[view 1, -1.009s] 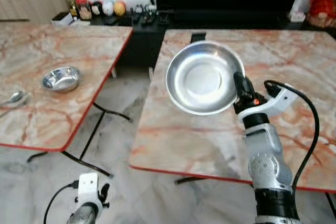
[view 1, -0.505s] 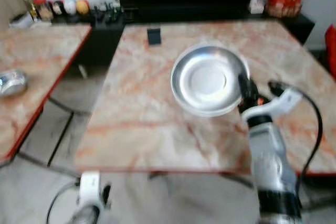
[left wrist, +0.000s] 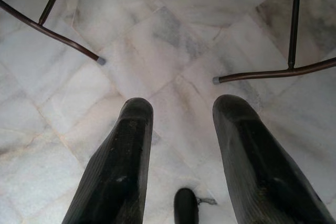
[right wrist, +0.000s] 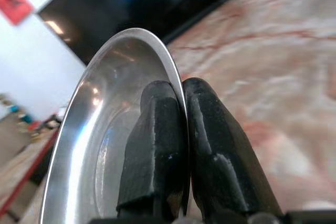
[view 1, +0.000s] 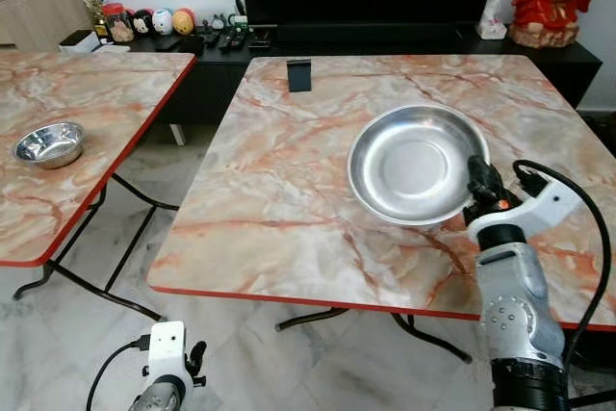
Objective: Setting the table
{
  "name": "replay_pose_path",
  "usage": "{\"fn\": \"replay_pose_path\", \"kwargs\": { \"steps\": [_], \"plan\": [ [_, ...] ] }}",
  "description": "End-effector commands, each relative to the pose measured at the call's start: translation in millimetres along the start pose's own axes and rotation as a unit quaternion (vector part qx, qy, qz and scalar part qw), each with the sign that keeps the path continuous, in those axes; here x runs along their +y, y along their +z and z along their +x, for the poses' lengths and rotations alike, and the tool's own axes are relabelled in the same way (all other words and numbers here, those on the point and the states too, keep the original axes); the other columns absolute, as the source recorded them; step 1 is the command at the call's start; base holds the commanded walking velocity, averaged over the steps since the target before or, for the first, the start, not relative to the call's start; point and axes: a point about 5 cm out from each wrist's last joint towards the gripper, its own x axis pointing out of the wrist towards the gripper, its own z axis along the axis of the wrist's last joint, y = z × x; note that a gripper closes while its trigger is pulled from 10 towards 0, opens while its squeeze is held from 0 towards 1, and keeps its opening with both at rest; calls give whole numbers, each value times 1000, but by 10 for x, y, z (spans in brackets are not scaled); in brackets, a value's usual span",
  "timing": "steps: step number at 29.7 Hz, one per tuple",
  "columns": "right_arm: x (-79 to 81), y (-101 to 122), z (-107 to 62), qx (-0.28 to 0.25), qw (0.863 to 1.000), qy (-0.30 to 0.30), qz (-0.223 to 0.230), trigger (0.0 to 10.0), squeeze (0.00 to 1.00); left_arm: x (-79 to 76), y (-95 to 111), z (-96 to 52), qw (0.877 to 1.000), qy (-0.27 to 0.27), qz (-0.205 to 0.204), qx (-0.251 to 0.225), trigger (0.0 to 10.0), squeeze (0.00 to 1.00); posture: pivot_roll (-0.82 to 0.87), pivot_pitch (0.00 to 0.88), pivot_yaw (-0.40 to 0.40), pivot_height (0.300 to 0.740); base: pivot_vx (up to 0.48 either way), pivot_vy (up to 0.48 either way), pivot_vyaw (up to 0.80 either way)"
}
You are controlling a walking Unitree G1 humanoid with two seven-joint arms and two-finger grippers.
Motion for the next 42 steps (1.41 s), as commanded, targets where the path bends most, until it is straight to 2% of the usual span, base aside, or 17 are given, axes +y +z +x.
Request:
{"fn": "replay_pose_path", "kwargs": {
  "steps": [1, 5, 9, 14, 16, 26, 30, 32, 38, 42],
  "plan": [
    [-105, 57, -13, -5, 999, -33, -12, 10000, 0, 25, -34, -7, 1000, 3, 0, 12, 10000, 0, -129, 0, 44, 740, 0, 0, 0],
    [-177, 46, -30, 1, 998, -55, -12, 10000, 0, 31, -30, -5, 1000, 3, 1, 13, 10000, 0, -126, 0, 45, 740, 0, 0, 0],
    [-315, 4, -84, 7, 994, -107, 8, 10000, 0, 39, -27, -4, 1000, 4, 3, 14, 10000, 0, -128, 0, 47, 740, 0, 0, 0],
    [-349, -79, -120, 31, 992, -121, 27, 10000, 0, 43, -29, -4, 1000, 3, 5, 15, 10000, 0, -128, 0, 49, 740, 0, 0, 0],
    [-372, -160, -154, 54, 989, -138, 21, 10000, 0, 45, -29, -4, 1000, 2, 6, 16, 10000, 0, -127, 0, 49, 740, 0, 0, 0],
    [-472, -240, -215, 77, 980, -183, 2, 10000, 0, 33, -35, -5, 1000, 1, 7, 17, 10000, 0, -125, 0, 49, 740, 0, 0, 0],
    [-516, -260, -230, 93, 976, -198, -26, 10000, 0, 31, -34, -4, 1000, 0, 8, 16, 10000, 0, -126, 0, 49, 740, 0, 0, 0],
    [-562, -387, -283, 147, 964, -209, -72, 10000, 0, 26, -33, -3, 1000, 0, 8, 17, 10000, 0, -128, 0, 48, 740, 0, 0, 0],
    [-565, -414, -309, 161, 959, -214, -89, 10000, 0, 20, -29, 0, 1000, -1, 7, 16, 10000, 0, -130, 0, 47, 740, 0, 0, 0],
    [-595, -432, -333, 180, 952, -216, -117, 10000, 0, 11, -25, 2, 1000, -2, 6, 15, 10000, 0, -131, 0, 46, 740, 0, 0, 0]
  ]
}}
